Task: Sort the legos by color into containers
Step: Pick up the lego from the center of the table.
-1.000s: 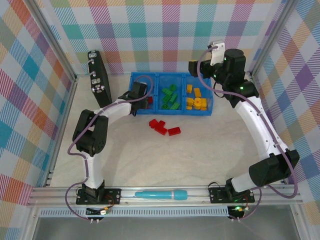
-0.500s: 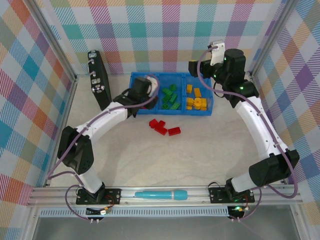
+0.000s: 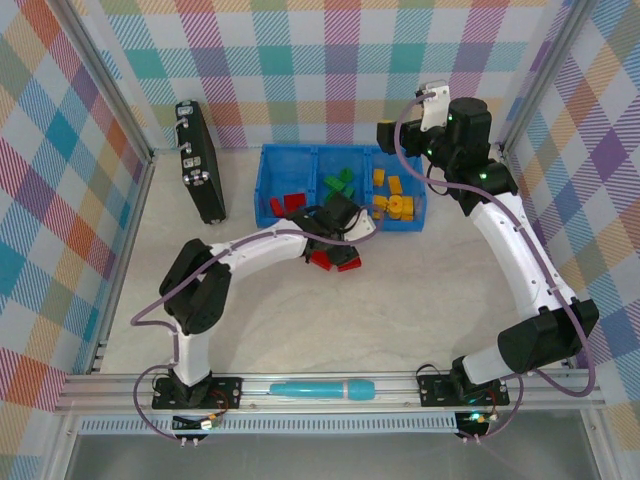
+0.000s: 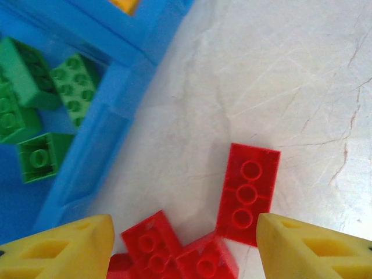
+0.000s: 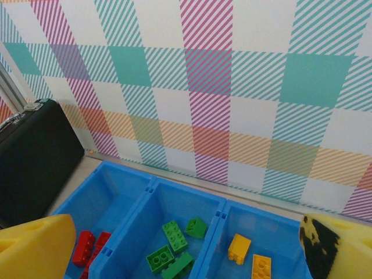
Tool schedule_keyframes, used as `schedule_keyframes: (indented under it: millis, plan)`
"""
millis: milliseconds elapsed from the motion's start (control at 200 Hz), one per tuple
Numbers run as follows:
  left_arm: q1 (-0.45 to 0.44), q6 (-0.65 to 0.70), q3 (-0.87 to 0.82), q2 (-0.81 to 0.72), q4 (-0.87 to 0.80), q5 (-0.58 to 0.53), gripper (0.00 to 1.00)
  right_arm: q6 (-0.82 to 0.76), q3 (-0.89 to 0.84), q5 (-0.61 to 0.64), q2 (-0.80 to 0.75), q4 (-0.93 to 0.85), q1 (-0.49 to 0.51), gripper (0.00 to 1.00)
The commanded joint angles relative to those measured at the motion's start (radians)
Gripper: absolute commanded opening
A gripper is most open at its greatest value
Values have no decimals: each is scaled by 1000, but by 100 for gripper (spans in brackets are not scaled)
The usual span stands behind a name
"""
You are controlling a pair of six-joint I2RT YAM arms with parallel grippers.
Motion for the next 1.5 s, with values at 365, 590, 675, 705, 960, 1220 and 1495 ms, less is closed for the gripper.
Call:
schedule_keyframes:
  millis: [365,590,675,705,960,1220,1495]
  plan:
    - [-33,-32,57,132,-5,121,67,-15,27,26,-6,11,7,99]
    - [-27,-33,62,178,2,87,68,-15,30,23,0,10,7,99]
    - [-23,-33,69,196,-1,90,68,-16,33,24,1,7,6,99]
    - [-21,-33,72,201,-2,92,68,-15,33,25,-1,7,8,99]
    - [-4,-71,84,207,-61,132,46,-19,32,31,1,9,8,99]
    - [22,-138,12,99,-71,97,28,-20,32,35,4,9,8,99]
    - [229,-301,-181,-226,138,157,28,-17,35,31,12,11,7,99]
